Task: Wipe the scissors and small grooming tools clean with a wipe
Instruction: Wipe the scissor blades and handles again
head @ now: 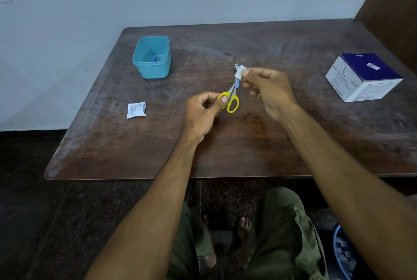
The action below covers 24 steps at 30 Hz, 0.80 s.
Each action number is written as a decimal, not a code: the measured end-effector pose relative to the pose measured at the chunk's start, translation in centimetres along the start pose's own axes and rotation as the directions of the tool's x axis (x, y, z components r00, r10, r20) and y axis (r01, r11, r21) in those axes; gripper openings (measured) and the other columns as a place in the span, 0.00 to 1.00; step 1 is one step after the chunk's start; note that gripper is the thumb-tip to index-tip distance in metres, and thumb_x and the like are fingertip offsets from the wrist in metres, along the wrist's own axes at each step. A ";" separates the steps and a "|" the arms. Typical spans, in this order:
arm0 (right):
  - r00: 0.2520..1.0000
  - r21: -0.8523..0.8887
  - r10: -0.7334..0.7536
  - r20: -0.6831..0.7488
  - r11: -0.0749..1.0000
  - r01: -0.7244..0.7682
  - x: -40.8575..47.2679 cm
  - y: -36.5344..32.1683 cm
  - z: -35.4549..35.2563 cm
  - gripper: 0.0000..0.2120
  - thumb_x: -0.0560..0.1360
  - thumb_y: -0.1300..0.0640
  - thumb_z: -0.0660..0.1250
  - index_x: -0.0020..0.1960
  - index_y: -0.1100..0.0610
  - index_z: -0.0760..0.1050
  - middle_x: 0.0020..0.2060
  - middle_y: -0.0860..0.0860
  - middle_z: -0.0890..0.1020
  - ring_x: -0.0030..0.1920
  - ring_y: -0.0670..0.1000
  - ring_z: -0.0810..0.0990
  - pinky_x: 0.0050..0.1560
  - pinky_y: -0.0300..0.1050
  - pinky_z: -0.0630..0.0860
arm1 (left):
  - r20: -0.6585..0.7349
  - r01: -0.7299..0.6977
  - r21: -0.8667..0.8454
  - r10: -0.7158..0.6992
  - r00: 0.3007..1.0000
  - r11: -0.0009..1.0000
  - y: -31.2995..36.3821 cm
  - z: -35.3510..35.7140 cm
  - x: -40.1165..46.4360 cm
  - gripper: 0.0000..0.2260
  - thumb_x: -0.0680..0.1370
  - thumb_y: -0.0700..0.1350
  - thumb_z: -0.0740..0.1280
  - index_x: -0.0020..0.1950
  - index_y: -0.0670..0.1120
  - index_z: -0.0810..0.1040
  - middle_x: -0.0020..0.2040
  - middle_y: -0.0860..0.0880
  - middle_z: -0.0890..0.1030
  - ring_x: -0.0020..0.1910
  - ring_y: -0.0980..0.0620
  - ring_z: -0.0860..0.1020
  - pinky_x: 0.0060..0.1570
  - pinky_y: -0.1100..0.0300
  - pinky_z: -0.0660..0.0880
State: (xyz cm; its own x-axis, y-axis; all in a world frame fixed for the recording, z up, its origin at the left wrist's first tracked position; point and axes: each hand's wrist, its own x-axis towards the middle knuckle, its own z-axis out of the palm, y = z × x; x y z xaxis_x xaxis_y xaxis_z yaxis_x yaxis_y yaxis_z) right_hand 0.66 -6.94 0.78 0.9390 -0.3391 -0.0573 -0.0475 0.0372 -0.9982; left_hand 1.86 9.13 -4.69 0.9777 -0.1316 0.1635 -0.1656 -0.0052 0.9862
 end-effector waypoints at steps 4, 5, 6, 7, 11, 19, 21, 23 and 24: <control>0.999 -0.069 0.016 0.033 0.998 -0.014 -0.4 0.2 0.6 0.03 0.75 0.58 0.71 0.42 0.54 0.81 0.36 0.49 0.82 0.33 0.41 0.78 0.34 0.34 0.70 | -0.011 0.006 -0.013 -0.006 1.000 1.000 0.1 0.0 0.0 0.04 0.74 0.41 0.72 0.40 0.49 0.82 0.34 0.48 0.80 0.30 0.57 0.72 0.33 0.62 0.71; 0.998 -0.086 0.030 0.051 0.996 -0.026 -0.7 0.4 0.7 0.02 0.75 0.58 0.71 0.43 0.55 0.82 0.35 0.49 0.82 0.33 0.41 0.78 0.34 0.34 0.70 | -0.015 0.006 -0.019 -0.006 1.000 1.000 0.1 0.0 0.0 0.04 0.74 0.40 0.72 0.41 0.49 0.82 0.34 0.48 0.80 0.30 0.57 0.72 0.33 0.63 0.71; 0.996 -0.104 0.045 0.072 0.994 -0.037 -0.9 0.7 0.6 0.02 0.74 0.58 0.71 0.43 0.55 0.82 0.35 0.49 0.82 0.33 0.41 0.78 0.34 0.34 0.70 | -0.018 0.005 -0.024 -0.006 1.000 1.000 0.1 0.0 0.0 0.04 0.75 0.40 0.72 0.41 0.48 0.82 0.34 0.48 0.80 0.30 0.58 0.72 0.33 0.64 0.71; 0.994 -0.119 0.058 0.091 0.992 -0.047 -1.0 0.8 0.6 0.02 0.74 0.58 0.71 0.43 0.55 0.82 0.34 0.49 0.82 0.33 0.41 0.78 0.35 0.34 0.69 | -0.017 0.004 -0.024 -0.004 1.000 1.000 0.1 0.0 0.0 0.04 0.75 0.40 0.72 0.41 0.47 0.83 0.34 0.48 0.80 0.30 0.58 0.72 0.33 0.64 0.71; 0.997 -0.065 0.056 0.059 0.997 -0.052 -0.6 0.1 0.5 0.03 0.74 0.58 0.71 0.42 0.54 0.81 0.36 0.49 0.82 0.33 0.41 0.78 0.35 0.34 0.69 | -0.011 0.003 -0.009 -0.004 1.000 1.000 0.1 0.1 0.0 0.04 0.75 0.40 0.72 0.41 0.47 0.83 0.31 0.53 0.79 0.30 0.58 0.72 0.33 0.65 0.71; 0.985 -0.256 0.028 0.170 0.967 0.017 -1.3 0.7 -0.1 0.08 0.74 0.61 0.72 0.51 0.64 0.83 0.37 0.50 0.83 0.33 0.43 0.76 0.30 0.26 0.69 | -0.018 0.016 -0.015 -0.016 1.000 1.000 0.2 0.0 -0.1 0.01 0.74 0.40 0.72 0.42 0.44 0.83 0.31 0.53 0.80 0.29 0.60 0.73 0.32 0.66 0.72; 0.982 -0.312 0.032 0.188 0.950 0.028 -1.1 0.4 -0.8 0.08 0.73 0.60 0.73 0.50 0.62 0.83 0.36 0.49 0.83 0.30 0.40 0.77 0.30 0.26 0.69 | 0.001 0.018 0.005 -0.018 1.000 1.000 0.3 0.0 -0.2 0.01 0.74 0.40 0.72 0.43 0.43 0.83 0.32 0.50 0.79 0.29 0.58 0.72 0.32 0.64 0.71; 0.983 -0.310 0.011 0.182 0.950 0.047 -0.6 0.1 -1.1 0.08 0.73 0.60 0.73 0.50 0.62 0.83 0.32 0.47 0.83 0.28 0.38 0.76 0.30 0.26 0.69 | 0.001 0.026 0.009 -0.026 1.000 1.000 0.4 0.1 -0.1 0.02 0.75 0.40 0.72 0.43 0.43 0.83 0.33 0.47 0.79 0.29 0.58 0.72 0.32 0.64 0.71; 0.984 -0.304 -0.001 0.178 0.951 0.056 -0.5 0.0 -1.1 0.08 0.73 0.60 0.73 0.50 0.63 0.83 0.31 0.46 0.83 0.28 0.38 0.76 0.30 0.26 0.69 | -0.005 0.029 0.006 -0.029 1.000 1.000 0.4 0.1 -0.1 0.02 0.75 0.40 0.72 0.43 0.43 0.83 0.34 0.46 0.79 0.29 0.58 0.72 0.32 0.64 0.71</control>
State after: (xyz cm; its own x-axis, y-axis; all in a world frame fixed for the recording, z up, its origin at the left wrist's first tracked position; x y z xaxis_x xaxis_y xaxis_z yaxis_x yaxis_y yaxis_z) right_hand -0.16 -7.82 0.76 0.9846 -0.1668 -0.0516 -0.0959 -0.2696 -0.9582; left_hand 1.66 9.05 -4.30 0.9828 -0.1262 0.1348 -0.1377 -0.0146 0.9904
